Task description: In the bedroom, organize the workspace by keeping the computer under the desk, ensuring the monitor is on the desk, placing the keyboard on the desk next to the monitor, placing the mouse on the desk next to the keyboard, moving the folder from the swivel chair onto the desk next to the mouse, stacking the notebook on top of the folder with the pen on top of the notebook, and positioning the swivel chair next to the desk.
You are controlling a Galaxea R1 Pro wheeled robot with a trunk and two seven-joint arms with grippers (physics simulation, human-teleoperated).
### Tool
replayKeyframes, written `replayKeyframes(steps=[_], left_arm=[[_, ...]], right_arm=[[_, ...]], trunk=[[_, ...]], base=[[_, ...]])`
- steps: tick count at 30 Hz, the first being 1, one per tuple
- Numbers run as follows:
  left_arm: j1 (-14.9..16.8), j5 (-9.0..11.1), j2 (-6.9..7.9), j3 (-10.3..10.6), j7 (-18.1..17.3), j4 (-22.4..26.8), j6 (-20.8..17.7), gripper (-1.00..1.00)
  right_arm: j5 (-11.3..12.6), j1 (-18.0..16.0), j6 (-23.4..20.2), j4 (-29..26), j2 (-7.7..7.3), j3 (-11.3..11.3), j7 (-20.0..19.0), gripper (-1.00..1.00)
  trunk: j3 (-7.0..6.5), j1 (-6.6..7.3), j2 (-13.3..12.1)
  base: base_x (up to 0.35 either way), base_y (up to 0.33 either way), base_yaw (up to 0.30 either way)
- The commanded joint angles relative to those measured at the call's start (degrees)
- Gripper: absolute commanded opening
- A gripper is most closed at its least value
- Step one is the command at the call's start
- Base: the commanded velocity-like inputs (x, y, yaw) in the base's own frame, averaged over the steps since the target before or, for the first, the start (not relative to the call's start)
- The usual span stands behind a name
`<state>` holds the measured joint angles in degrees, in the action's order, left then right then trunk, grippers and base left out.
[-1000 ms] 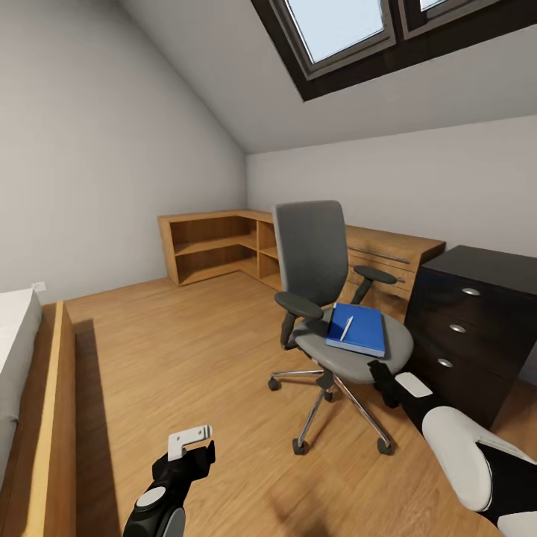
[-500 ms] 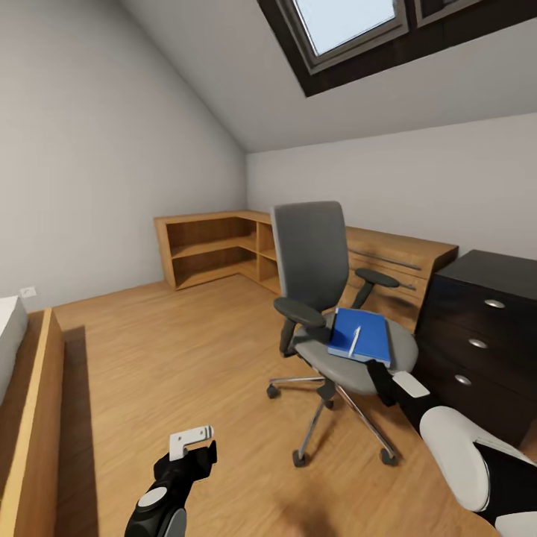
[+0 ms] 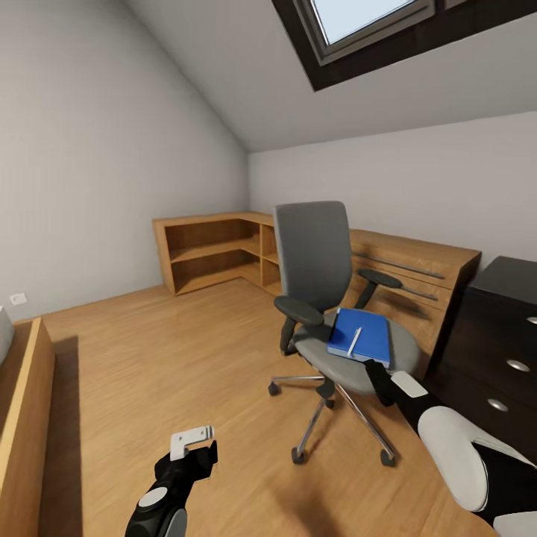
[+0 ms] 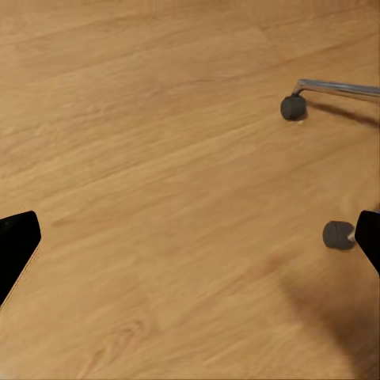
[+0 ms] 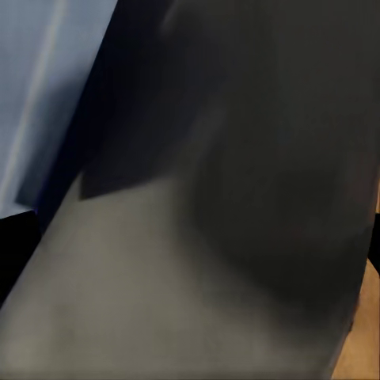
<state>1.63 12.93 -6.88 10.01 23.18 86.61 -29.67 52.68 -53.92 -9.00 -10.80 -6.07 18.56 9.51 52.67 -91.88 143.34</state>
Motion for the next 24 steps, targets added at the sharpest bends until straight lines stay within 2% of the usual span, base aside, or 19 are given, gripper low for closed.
replayKeyframes(steps=[1, 18, 24], left_arm=[[0.04, 0.6, 0.02, 0.09, 0.55, 0.05, -0.13, 1.0], [0.05, 0.6, -0.04, 0.1, 0.55, 0.05, -0.21, 1.0], [0.04, 0.62, 0.02, 0.1, 0.63, 0.05, -0.21, 1.0]], right_arm=[[0.84, -0.04, -0.23, -0.25, 0.01, -0.28, 0.16, 1.0], [0.84, -0.04, -0.23, -0.36, 0.01, -0.27, 0.16, 1.0], [0.84, -0.04, -0.23, -0.36, 0.01, -0.31, 0.16, 1.0]], trunk=[[0.05, -0.02, 0.02], [0.05, -0.02, 0.02], [0.05, -0.02, 0.02]], base=[[0.325, 0.106, 0.0], [0.324, 0.068, 0.0], [0.139, 0.009, 0.0]])
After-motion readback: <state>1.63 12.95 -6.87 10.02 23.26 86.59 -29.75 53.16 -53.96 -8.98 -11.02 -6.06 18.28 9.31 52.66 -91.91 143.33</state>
